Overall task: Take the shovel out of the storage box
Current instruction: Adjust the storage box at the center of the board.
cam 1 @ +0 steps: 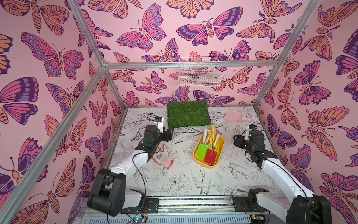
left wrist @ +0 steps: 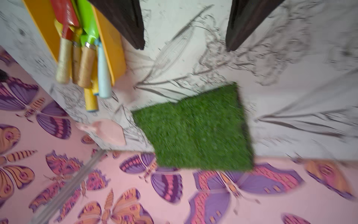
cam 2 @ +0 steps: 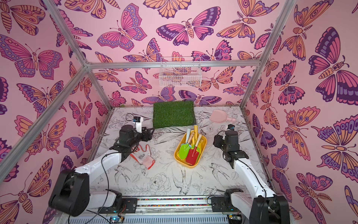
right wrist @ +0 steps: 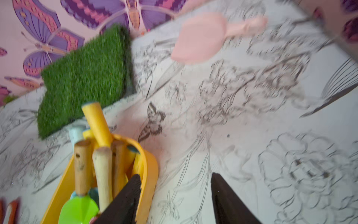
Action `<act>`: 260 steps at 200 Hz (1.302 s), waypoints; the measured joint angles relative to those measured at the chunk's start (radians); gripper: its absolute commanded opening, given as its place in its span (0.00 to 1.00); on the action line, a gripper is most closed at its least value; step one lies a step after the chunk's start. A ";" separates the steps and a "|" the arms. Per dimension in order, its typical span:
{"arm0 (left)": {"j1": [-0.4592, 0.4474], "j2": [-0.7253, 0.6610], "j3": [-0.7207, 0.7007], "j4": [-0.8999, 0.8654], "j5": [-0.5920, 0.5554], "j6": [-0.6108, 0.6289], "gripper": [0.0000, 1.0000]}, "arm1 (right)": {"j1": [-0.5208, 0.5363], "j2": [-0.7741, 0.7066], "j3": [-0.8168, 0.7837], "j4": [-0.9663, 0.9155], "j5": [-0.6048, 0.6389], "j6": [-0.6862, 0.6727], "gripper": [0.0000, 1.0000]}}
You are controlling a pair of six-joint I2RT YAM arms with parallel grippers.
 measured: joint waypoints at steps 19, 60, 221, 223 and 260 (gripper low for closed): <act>-0.079 0.066 0.030 -0.021 0.030 -0.016 0.72 | 0.019 0.020 0.000 -0.051 -0.072 0.050 0.59; -0.151 0.147 0.098 -0.022 0.103 -0.039 0.71 | 0.065 0.063 0.002 -0.076 -0.184 0.121 0.55; -0.178 0.153 0.119 -0.066 0.132 -0.017 0.68 | 0.128 0.427 0.280 -0.235 -0.194 0.089 0.00; -0.178 0.150 0.119 -0.068 0.130 -0.017 0.68 | 0.128 0.432 0.288 -0.240 -0.193 0.081 0.00; -0.178 0.139 0.141 -0.151 0.112 -0.006 0.68 | 0.132 0.550 0.504 -0.396 -0.187 -0.182 0.00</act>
